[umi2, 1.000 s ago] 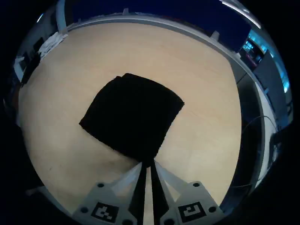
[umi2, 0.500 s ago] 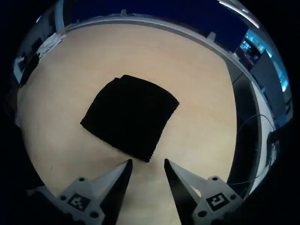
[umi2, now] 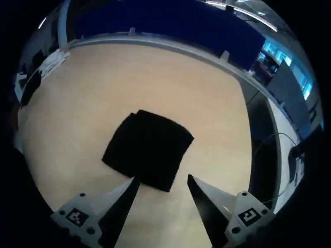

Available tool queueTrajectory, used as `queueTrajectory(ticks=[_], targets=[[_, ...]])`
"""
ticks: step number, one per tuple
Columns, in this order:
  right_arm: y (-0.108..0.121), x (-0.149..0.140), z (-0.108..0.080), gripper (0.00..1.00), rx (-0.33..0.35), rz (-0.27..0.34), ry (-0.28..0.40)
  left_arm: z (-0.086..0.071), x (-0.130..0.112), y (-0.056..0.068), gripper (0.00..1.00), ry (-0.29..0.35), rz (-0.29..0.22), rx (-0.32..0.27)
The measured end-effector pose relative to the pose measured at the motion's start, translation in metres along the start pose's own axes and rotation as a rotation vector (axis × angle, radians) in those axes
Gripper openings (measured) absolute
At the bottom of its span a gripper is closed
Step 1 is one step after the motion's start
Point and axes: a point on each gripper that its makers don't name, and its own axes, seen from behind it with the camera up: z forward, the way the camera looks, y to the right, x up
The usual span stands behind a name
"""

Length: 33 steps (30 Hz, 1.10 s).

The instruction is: Fold towel

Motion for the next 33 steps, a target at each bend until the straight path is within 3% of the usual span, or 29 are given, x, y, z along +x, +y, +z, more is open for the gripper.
queueTrajectory(ticks=[14, 22, 33], targets=[[-0.027, 0.121, -0.057, 0.89, -0.092, 0.085, 0.357, 0.002, 0.021, -0.008, 0.94, 0.063, 0.019, -0.027], [-0.043, 0.174, -0.087, 0.89, -0.141, 0.124, 0.53, 0.004, 0.04, -0.013, 0.94, 0.128, 0.038, -0.036], [-0.064, 0.231, -0.118, 0.89, -0.17, 0.229, 0.72, 0.0, 0.082, -0.029, 0.93, 0.287, 0.063, -0.009]])
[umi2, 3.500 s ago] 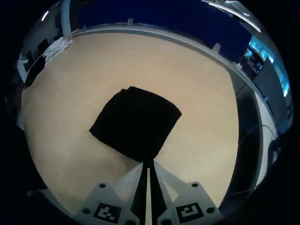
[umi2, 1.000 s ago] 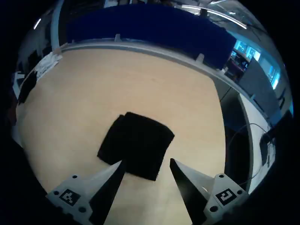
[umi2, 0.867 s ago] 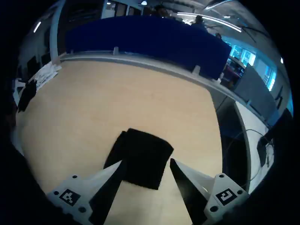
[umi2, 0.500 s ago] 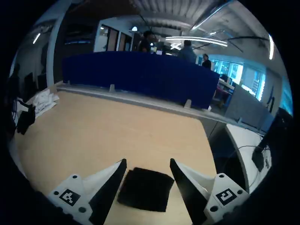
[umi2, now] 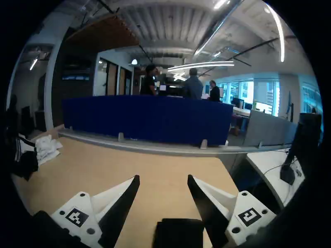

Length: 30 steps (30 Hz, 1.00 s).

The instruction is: Fold towel

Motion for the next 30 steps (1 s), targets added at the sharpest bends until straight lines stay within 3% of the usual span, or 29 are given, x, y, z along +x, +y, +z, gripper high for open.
queueTrajectory(ticks=[8, 14, 20, 30], targets=[[-0.028, 0.035, 0.002, 0.89, -0.052, 0.039, 0.105, -0.005, 0.036, -0.027, 0.93, 0.162, -0.001, 0.081], [-0.05, 0.046, 0.0, 0.9, -0.086, 0.036, 0.138, -0.011, 0.055, -0.031, 0.93, 0.254, -0.004, 0.085], [-0.071, 0.05, -0.003, 0.9, -0.082, 0.015, 0.163, -0.015, 0.062, -0.039, 0.93, 0.318, 0.009, 0.112], [-0.087, 0.05, -0.004, 0.91, -0.083, 0.042, 0.19, -0.016, 0.058, -0.04, 0.93, 0.356, 0.011, 0.105]])
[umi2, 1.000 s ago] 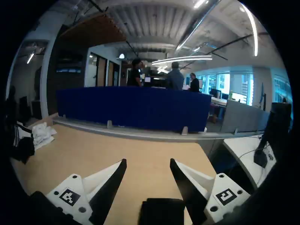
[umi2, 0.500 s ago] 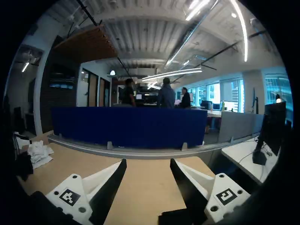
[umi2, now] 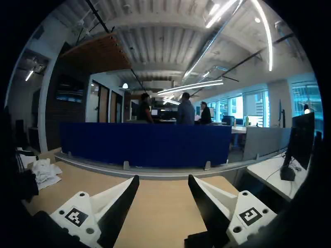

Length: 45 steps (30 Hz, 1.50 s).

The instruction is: Fold towel

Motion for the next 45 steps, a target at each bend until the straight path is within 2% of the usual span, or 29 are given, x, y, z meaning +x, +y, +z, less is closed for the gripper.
queueTrajectory(ticks=[6, 12, 20, 26, 29, 38, 45], targets=[[-0.013, -0.001, 0.0, 0.92, 0.015, 0.003, 0.013, -0.001, -0.005, -0.003, 0.93, 0.026, 0.007, 0.007], [-0.026, -0.019, 0.002, 1.0, 0.041, -0.012, 0.003, -0.004, -0.02, -0.006, 0.93, 0.043, -0.002, 0.028], [-0.033, -0.032, 0.002, 1.0, 0.047, -0.029, 0.015, -0.005, -0.04, -0.004, 0.93, 0.082, 0.036, 0.043], [-0.039, -0.032, -0.003, 1.0, 0.06, 0.005, 0.034, -0.005, -0.055, -0.001, 0.93, 0.108, 0.061, 0.057], [-0.042, -0.032, -0.003, 1.0, 0.073, 0.019, 0.043, -0.007, -0.063, -0.001, 0.93, 0.118, 0.057, 0.06], [-0.042, -0.033, -0.003, 1.0, 0.074, 0.014, 0.04, -0.014, -0.084, -0.021, 0.93, 0.135, 0.044, 0.098], [-0.038, -0.048, -0.004, 1.0, 0.059, 0.003, 0.023, -0.013, -0.1, -0.034, 0.93, 0.152, 0.032, 0.101]])
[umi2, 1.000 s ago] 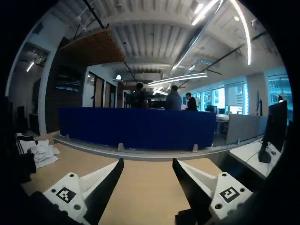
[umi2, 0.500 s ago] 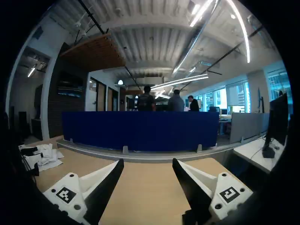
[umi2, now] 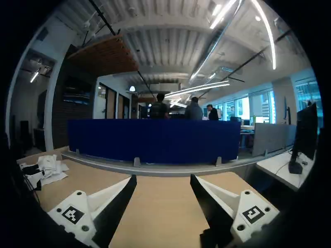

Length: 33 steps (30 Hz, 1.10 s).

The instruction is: Fold towel

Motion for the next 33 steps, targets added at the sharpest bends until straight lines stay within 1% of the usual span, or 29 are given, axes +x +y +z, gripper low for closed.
queueTrajectory(ticks=[5, 8, 14, 20, 26, 33], targets=[[0.008, -0.013, 0.0, 1.0, -0.021, -0.008, -0.011, 0.0, -0.017, -0.009, 0.93, 0.0, 0.02, 0.007], [0.014, -0.019, 0.0, 1.0, -0.033, -0.008, -0.01, -0.001, -0.023, -0.012, 0.93, 0.002, 0.024, 0.005], [0.021, -0.031, -0.001, 1.0, -0.047, -0.013, -0.023, 0.0, -0.034, -0.019, 0.93, 0.007, 0.005, 0.009], [0.026, -0.034, 0.002, 1.0, -0.063, -0.032, -0.02, -0.002, -0.051, -0.029, 0.93, -0.008, -0.007, 0.024], [0.028, -0.035, 0.004, 1.0, -0.064, -0.025, -0.016, -0.002, -0.058, -0.033, 0.93, -0.007, -0.012, 0.031], [0.03, -0.037, 0.006, 1.0, -0.067, -0.028, -0.014, -0.003, -0.069, -0.036, 0.93, -0.015, 0.003, 0.038]])
